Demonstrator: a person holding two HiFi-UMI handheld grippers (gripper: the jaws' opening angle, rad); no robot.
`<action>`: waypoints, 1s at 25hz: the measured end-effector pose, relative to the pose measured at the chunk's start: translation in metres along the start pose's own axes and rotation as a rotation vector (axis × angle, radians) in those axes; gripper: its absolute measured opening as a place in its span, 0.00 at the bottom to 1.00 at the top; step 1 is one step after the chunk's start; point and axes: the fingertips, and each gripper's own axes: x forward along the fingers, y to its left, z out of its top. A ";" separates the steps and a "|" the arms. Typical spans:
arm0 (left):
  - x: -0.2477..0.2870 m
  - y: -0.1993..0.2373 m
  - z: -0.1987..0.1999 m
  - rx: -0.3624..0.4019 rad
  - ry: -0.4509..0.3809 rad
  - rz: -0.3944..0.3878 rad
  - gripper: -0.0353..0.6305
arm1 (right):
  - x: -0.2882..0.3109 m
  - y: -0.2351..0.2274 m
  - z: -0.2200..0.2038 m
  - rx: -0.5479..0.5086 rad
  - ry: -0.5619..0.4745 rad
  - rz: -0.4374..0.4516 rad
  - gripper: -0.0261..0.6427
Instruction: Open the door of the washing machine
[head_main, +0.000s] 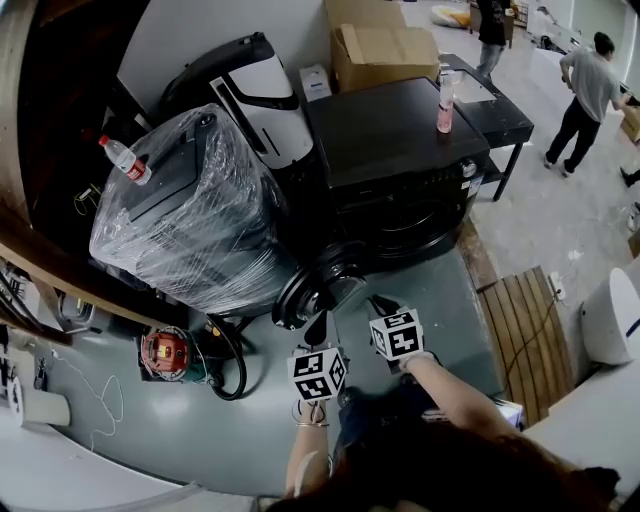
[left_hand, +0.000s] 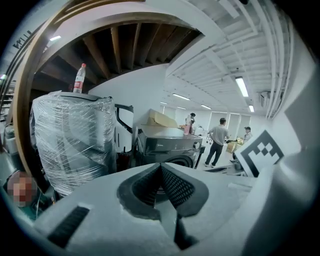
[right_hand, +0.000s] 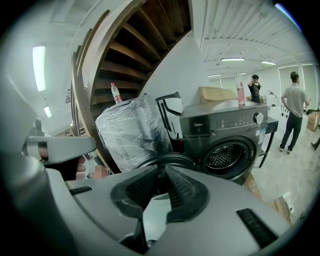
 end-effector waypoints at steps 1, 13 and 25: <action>0.002 -0.007 0.004 0.006 -0.004 -0.009 0.07 | -0.006 -0.004 0.004 -0.006 -0.009 0.000 0.10; 0.019 -0.081 0.030 0.016 -0.044 -0.035 0.07 | -0.064 -0.066 0.028 -0.073 -0.067 -0.007 0.07; 0.028 -0.142 0.036 0.070 -0.029 -0.054 0.07 | -0.094 -0.116 0.037 -0.022 -0.105 -0.010 0.05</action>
